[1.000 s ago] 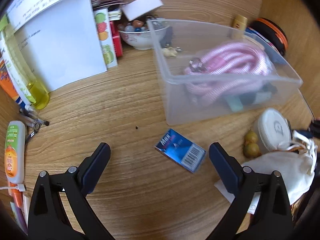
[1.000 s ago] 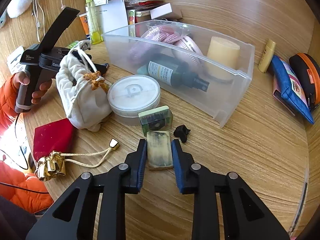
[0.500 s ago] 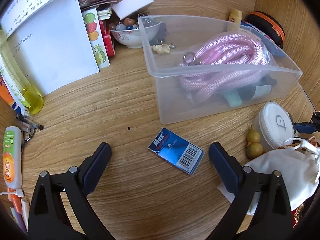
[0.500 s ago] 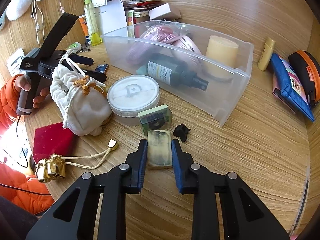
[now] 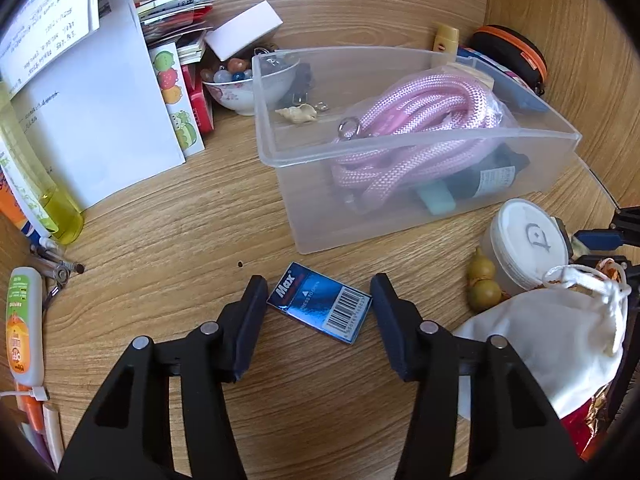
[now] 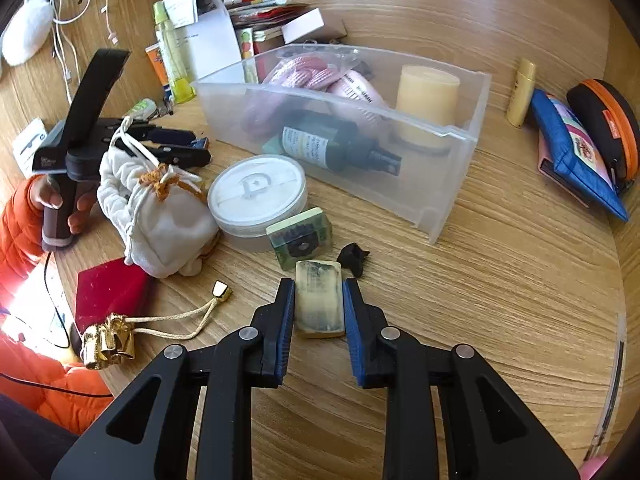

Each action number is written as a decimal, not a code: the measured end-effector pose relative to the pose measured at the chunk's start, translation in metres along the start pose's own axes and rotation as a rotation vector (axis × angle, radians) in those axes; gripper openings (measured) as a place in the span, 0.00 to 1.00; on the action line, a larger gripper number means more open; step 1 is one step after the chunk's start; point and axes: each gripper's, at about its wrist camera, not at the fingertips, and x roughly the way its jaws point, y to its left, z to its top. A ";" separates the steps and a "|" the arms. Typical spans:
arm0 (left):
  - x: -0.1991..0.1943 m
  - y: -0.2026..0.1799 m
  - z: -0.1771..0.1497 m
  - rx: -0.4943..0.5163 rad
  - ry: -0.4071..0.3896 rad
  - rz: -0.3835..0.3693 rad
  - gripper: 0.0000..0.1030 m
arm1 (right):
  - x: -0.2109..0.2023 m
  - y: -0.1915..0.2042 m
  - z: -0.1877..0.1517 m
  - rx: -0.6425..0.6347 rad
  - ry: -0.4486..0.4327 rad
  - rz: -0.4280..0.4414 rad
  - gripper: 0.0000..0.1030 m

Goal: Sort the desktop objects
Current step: 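Grasp the beige block with the right gripper while the left grasps the blue Max card box, then lift the block and card box and carry both over the clear bin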

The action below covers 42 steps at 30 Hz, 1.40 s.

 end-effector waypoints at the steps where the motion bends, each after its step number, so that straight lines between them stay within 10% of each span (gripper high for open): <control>1: -0.001 0.001 -0.001 -0.005 -0.001 0.006 0.51 | -0.002 0.000 0.000 0.002 -0.006 0.002 0.21; 42: -0.082 0.013 0.033 -0.067 -0.284 -0.012 0.51 | -0.076 -0.037 0.040 0.066 -0.244 -0.151 0.21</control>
